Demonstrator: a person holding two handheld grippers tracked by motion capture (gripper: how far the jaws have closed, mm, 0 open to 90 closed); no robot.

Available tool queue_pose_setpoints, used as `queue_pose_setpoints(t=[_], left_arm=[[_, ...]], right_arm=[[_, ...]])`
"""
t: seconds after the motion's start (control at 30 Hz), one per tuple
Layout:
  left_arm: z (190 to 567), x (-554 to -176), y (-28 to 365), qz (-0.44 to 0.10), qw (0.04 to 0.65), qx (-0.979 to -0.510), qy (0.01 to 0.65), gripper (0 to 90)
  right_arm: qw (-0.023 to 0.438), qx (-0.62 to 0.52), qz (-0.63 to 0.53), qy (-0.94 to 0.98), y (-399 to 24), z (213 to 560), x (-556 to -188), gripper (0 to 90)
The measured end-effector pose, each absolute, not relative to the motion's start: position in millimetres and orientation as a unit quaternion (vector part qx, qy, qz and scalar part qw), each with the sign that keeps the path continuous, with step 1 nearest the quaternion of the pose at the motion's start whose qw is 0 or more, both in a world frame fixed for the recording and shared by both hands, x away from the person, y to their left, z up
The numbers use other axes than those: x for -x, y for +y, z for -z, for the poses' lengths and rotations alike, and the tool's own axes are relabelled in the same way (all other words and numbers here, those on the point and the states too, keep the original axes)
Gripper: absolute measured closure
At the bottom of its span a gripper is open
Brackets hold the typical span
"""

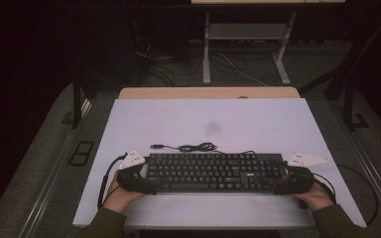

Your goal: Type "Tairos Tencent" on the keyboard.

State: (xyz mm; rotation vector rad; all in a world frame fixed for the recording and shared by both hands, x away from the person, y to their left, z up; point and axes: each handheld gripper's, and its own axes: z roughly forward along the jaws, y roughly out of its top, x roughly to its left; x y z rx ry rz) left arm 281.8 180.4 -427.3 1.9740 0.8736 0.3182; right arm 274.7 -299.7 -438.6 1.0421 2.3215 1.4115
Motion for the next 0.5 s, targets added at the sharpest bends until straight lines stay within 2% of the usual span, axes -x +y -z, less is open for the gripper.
queue_pose_setpoints(t=[0.5], left_arm=[[429.0, -282.7, 179.9, -0.126, 0.458, -0.807, 0.352, 0.0]], right_arm=[[0.116, -0.353, -0.482, 0.793, -300.1, 438.4, -275.3, 16.1]])
